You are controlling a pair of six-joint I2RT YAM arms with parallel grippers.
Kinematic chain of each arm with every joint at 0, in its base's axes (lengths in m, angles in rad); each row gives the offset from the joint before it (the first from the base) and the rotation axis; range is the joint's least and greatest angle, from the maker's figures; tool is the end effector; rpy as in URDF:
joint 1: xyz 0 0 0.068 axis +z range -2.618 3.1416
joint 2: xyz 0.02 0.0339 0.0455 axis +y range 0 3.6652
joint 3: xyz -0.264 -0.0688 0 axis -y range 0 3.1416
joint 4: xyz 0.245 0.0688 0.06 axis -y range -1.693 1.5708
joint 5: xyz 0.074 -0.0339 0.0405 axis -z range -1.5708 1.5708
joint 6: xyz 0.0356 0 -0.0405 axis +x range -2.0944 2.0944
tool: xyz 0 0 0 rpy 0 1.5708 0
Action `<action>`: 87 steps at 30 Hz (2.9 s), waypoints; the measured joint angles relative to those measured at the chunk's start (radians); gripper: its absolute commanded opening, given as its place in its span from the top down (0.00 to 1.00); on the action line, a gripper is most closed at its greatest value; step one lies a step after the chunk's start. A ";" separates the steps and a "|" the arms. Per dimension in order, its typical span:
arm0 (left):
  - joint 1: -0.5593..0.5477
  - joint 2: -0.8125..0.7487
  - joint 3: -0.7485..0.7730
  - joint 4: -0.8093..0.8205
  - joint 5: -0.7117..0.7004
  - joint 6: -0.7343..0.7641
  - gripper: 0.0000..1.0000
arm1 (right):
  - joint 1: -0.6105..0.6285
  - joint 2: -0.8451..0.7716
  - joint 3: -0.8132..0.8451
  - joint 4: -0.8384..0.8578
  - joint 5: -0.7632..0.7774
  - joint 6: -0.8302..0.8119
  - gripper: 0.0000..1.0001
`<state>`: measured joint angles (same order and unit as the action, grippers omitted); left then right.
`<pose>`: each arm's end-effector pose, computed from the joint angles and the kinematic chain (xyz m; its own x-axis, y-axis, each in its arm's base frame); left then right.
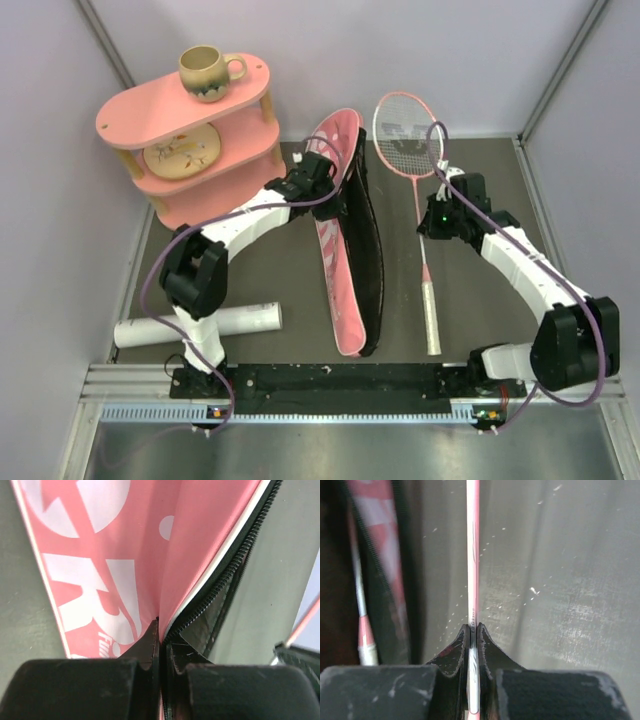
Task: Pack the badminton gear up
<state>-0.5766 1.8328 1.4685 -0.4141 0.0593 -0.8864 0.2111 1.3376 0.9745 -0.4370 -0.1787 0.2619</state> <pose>0.3482 -0.2289 0.2603 -0.8212 -0.3886 -0.4179 -0.0896 0.8111 -0.5780 0.2776 0.0660 0.2612 -0.7623 0.0972 -0.6399 -0.1345 0.9433 0.3035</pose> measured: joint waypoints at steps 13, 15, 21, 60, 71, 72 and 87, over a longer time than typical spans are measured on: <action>0.023 0.205 0.232 -0.048 -0.019 0.051 1.00 | 0.290 -0.063 0.002 -0.159 0.358 -0.016 1.00; 0.035 0.205 0.245 -0.061 -0.021 0.075 1.00 | 0.336 -0.034 0.004 -0.175 0.415 -0.016 1.00; 0.074 0.205 0.260 -0.088 -0.011 0.132 1.00 | 0.418 0.033 0.004 -0.215 0.535 -0.014 1.00; 0.073 0.204 0.263 -0.041 0.164 0.262 1.00 | 0.714 0.081 0.055 -0.236 0.655 -0.013 1.00; 0.074 0.204 0.232 0.005 0.201 0.265 1.00 | 0.702 0.019 0.013 -0.171 0.513 -0.073 1.00; 0.075 0.203 0.231 0.006 0.214 0.266 1.00 | 0.697 -0.008 -0.011 -0.162 0.491 -0.069 1.00; 0.095 0.152 0.065 0.240 0.443 0.251 1.00 | 0.467 -0.099 -0.139 -0.047 0.047 0.003 1.00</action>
<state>-0.4820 1.9846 1.5337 -0.1738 0.5022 -0.6357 0.6781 1.2385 0.8352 -0.4843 -0.1318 0.2653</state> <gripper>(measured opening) 0.048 0.023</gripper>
